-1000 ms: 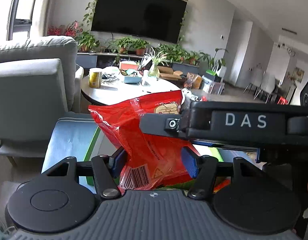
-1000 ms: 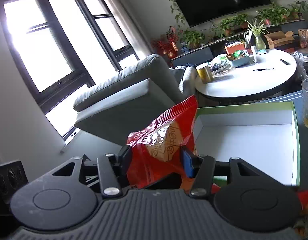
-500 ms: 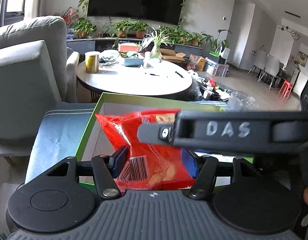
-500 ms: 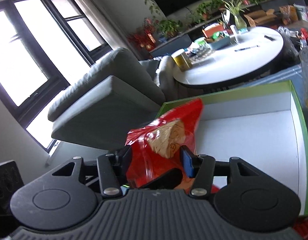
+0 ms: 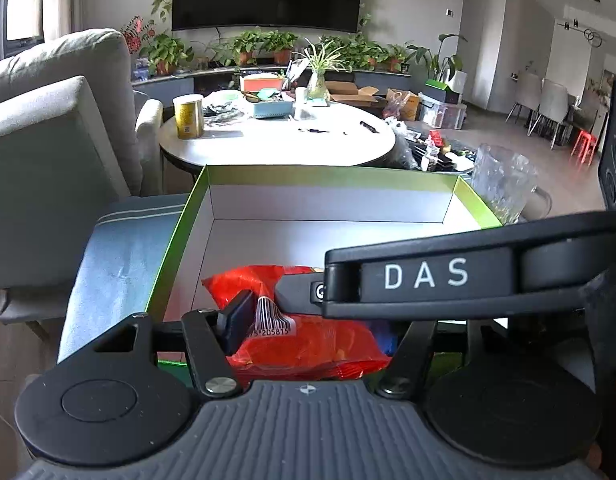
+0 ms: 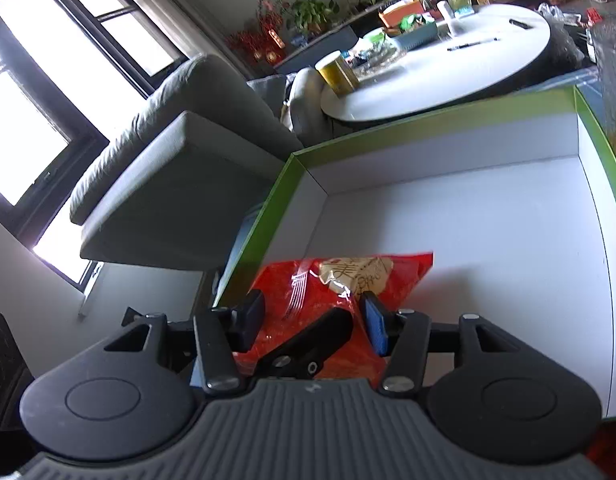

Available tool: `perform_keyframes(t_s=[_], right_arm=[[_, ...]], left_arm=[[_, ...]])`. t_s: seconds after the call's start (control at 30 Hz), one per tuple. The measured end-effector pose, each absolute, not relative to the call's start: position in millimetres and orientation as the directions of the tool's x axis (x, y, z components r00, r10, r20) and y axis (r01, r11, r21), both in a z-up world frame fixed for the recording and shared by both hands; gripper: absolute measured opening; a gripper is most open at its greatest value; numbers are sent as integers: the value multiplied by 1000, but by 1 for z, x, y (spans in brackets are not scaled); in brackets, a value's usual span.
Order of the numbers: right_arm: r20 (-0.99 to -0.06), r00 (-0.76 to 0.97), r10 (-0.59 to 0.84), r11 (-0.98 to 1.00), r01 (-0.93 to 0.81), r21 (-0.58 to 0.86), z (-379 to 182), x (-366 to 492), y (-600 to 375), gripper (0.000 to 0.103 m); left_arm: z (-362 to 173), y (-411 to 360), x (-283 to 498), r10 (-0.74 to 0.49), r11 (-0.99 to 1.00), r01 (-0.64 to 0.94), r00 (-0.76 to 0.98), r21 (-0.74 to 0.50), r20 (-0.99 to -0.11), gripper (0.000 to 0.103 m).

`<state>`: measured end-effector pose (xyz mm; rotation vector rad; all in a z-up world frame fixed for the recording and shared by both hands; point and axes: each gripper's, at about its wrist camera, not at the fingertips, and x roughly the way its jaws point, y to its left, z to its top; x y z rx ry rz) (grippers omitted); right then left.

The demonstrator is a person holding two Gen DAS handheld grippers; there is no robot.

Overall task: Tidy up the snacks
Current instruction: 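Lower the red chip bag into the green box and open both tools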

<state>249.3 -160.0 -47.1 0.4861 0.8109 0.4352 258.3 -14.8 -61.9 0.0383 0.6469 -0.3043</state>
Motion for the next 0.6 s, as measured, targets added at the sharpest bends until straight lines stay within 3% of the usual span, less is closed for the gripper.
perform_keyframes(t_s=[0.47,0.6], right_arm=[[-600,569,563,812,-245,529,-43,227,-160,75],[-580,604,546,823,-256,507,-31,213,-175,75]], left_arm=[[-54,-14,223,-242,964,254,738,-73,-629,59],[-46,-13,203,-189,974,226,764,-19,-617,62]])
